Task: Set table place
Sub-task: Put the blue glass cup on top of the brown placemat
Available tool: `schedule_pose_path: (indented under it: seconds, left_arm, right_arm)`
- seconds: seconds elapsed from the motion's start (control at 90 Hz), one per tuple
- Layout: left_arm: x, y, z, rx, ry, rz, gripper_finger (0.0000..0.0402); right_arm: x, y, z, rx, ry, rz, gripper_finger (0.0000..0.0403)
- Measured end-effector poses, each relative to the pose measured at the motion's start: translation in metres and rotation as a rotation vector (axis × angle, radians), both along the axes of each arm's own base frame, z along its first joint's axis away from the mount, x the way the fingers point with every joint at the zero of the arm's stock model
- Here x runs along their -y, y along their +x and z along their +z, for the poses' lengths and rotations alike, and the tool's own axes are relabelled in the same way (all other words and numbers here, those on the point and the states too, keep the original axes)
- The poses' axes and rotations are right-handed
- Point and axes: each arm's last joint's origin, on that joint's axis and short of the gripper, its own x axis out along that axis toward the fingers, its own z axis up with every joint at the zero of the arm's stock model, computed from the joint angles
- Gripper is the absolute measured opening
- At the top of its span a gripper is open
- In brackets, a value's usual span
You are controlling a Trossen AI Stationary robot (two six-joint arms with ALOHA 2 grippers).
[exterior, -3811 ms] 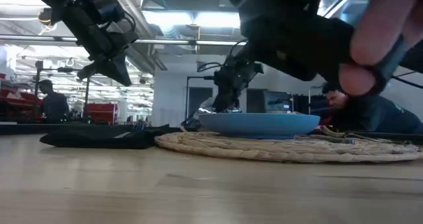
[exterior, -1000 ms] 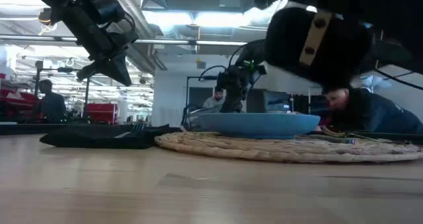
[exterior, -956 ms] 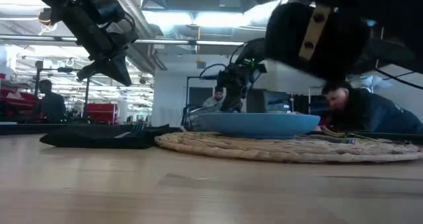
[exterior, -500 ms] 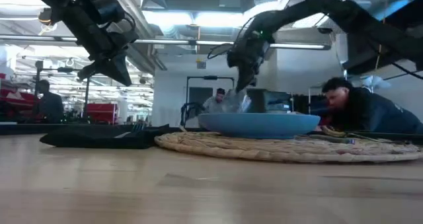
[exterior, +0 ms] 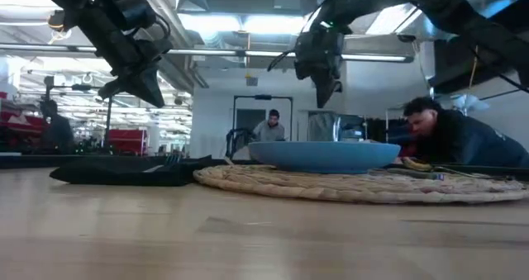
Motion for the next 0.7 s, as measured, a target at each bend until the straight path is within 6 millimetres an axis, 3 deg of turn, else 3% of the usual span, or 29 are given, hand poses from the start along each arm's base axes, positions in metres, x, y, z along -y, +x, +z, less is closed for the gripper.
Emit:
schedule_pose_path:
  seconds: [0.333,0.544,0.7]
  left_arm:
    - [0.0,0.0,0.0,-0.002,0.002,-0.004,0.0]
    - [0.0,0.0,0.0,-0.003,0.003,-0.006,0.0]
    - [0.0,0.0,0.0,-0.005,0.005,-0.009,0.0]
  right_arm:
    - [-0.018,0.013,-0.018,-0.049,0.062,0.018,0.0]
    - [-0.028,0.023,-0.021,0.015,0.143,0.052,0.0]
    - [-0.025,0.033,-0.033,0.021,0.105,0.066,0.0]
